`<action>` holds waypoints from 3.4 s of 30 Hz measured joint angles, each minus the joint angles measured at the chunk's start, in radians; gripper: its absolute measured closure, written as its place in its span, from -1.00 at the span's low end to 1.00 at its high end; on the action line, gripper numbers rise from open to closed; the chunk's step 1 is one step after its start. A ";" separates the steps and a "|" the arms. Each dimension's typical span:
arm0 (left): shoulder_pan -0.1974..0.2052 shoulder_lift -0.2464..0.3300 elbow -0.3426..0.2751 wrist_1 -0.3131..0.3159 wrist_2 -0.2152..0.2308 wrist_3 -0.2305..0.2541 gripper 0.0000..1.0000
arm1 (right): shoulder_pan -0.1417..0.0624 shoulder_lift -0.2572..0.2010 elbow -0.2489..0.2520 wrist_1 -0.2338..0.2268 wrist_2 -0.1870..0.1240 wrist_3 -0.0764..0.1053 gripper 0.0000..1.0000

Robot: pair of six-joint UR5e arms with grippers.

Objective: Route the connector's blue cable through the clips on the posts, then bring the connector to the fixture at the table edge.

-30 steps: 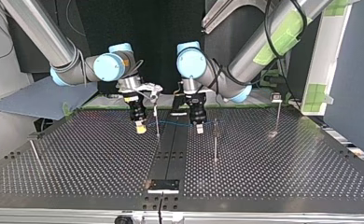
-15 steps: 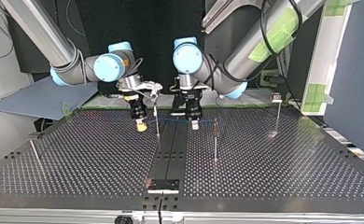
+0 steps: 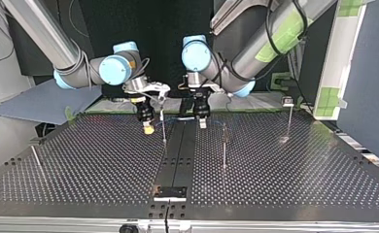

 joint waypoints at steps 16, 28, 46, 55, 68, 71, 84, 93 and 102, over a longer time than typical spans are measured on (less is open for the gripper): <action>-0.022 -0.035 -0.022 0.029 0.009 -0.012 1.00 | -0.007 0.000 0.080 -0.037 0.025 -0.004 1.00; -0.038 -0.071 -0.024 0.050 0.018 -0.014 1.00 | -0.025 0.000 0.144 -0.074 0.040 -0.005 1.00; -0.073 -0.136 -0.026 0.069 0.014 -0.020 1.00 | -0.065 0.000 0.205 -0.121 0.038 -0.012 1.00; -0.097 -0.138 -0.030 0.074 0.009 -0.021 1.00 | -0.079 0.001 0.251 -0.163 0.039 -0.011 1.00; -0.112 -0.138 -0.062 0.102 0.001 -0.024 1.00 | -0.095 0.001 0.286 -0.224 0.021 -0.020 1.00; -0.112 -0.138 -0.062 0.105 0.003 -0.024 1.00 | -0.097 0.001 0.290 -0.229 0.016 -0.026 1.00; -0.112 -0.197 -0.054 0.140 0.014 -0.025 1.00 | -0.110 0.051 0.300 -0.252 0.004 -0.048 1.00; -0.107 -0.200 -0.052 0.147 0.017 -0.024 1.00 | -0.134 0.068 0.301 -0.280 -0.006 -0.051 1.00; -0.099 -0.201 -0.051 0.151 0.026 -0.017 1.00 | -0.164 0.071 0.301 -0.340 -0.057 -0.043 1.00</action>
